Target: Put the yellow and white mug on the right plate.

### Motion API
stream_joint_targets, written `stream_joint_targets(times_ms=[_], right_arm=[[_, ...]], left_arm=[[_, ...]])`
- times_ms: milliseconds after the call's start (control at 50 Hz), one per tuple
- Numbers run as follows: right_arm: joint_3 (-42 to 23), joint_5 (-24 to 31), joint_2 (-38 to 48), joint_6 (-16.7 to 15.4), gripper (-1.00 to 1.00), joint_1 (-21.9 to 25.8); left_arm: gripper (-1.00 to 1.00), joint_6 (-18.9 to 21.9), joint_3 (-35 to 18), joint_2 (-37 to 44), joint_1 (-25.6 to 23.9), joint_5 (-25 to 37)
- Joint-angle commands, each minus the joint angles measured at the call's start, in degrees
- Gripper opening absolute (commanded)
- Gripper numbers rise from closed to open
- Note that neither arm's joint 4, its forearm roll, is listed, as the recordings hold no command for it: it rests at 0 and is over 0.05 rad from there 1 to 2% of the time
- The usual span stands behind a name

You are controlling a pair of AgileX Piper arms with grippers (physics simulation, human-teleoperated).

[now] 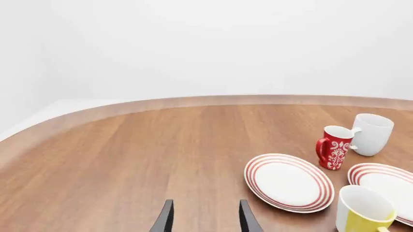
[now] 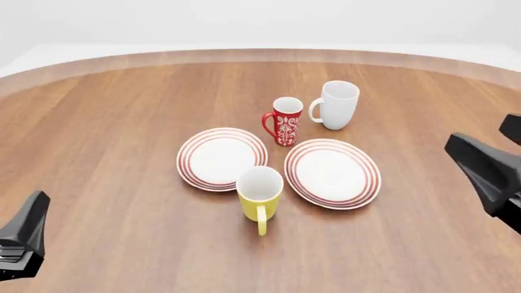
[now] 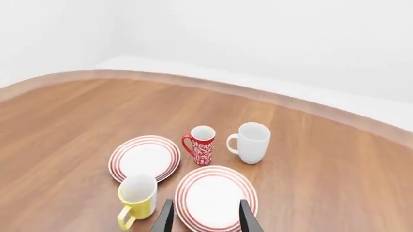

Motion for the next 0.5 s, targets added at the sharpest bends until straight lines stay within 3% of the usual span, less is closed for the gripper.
stream_joint_targets(times_ms=[20,500], right_arm=[[-8.3,3.9,6.7,0.0,1.00,6.0],[-14.7,3.9,17.6,3.7,1.00,17.1]], left_arm=[[1.00,0.0,0.0,0.0,0.0,0.0],[1.00,0.0,0.0,0.0,0.0,0.0]])
